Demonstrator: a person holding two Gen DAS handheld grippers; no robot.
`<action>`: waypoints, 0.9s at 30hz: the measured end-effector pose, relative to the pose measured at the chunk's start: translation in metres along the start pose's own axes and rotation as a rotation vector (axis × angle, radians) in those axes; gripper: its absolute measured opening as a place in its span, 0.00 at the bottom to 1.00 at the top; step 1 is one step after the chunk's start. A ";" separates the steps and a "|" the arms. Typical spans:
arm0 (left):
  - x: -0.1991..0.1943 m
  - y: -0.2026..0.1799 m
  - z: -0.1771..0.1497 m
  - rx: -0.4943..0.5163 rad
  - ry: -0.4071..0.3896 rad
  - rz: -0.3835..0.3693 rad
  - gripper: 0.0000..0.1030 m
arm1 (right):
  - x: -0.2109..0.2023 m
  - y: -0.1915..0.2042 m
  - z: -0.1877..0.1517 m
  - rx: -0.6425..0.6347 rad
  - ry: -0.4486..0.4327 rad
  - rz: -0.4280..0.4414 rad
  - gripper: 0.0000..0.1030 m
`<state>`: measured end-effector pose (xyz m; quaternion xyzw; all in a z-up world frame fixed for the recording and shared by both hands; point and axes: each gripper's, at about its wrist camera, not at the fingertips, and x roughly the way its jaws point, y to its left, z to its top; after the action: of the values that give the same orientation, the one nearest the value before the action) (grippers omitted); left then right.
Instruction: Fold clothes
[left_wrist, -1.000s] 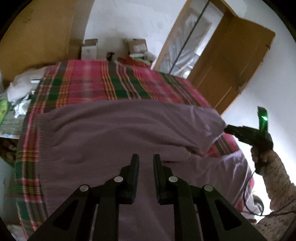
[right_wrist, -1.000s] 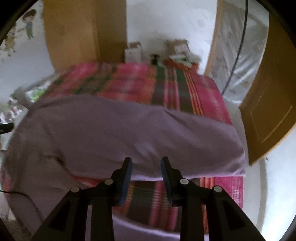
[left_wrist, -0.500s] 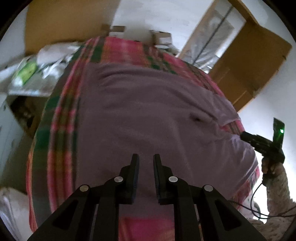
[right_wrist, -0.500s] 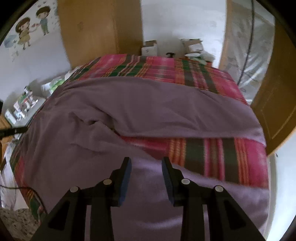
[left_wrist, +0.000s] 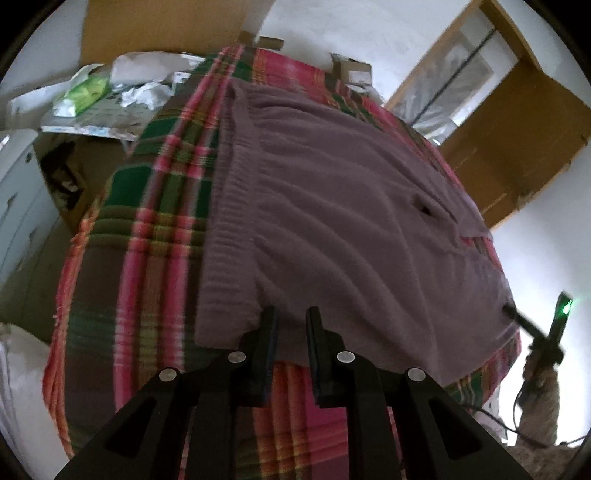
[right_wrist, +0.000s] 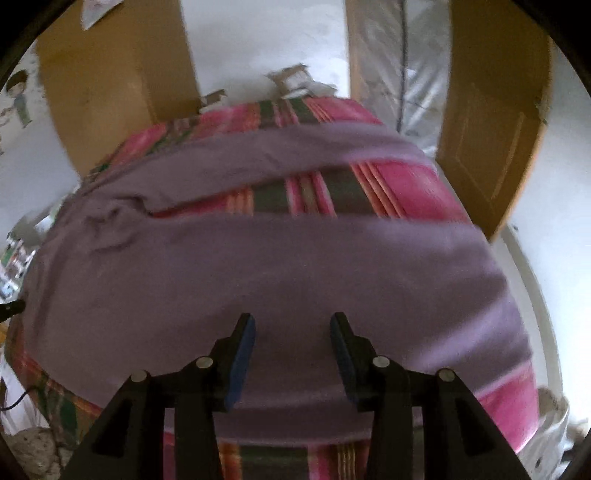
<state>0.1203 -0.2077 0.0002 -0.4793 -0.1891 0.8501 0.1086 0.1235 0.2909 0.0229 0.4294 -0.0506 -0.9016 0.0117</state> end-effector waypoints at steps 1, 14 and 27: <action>-0.001 0.004 0.000 -0.014 -0.001 -0.008 0.15 | -0.002 -0.004 -0.004 0.020 -0.014 -0.006 0.41; -0.014 -0.003 0.021 -0.002 -0.082 -0.001 0.15 | -0.014 0.023 0.018 0.041 -0.082 0.002 0.42; -0.020 -0.023 0.124 0.098 -0.180 0.055 0.15 | 0.008 0.142 0.139 -0.269 -0.140 0.205 0.42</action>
<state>0.0243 -0.2209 0.0836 -0.4001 -0.1432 0.9006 0.0909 0.0071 0.1603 0.1183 0.3527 0.0264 -0.9220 0.1577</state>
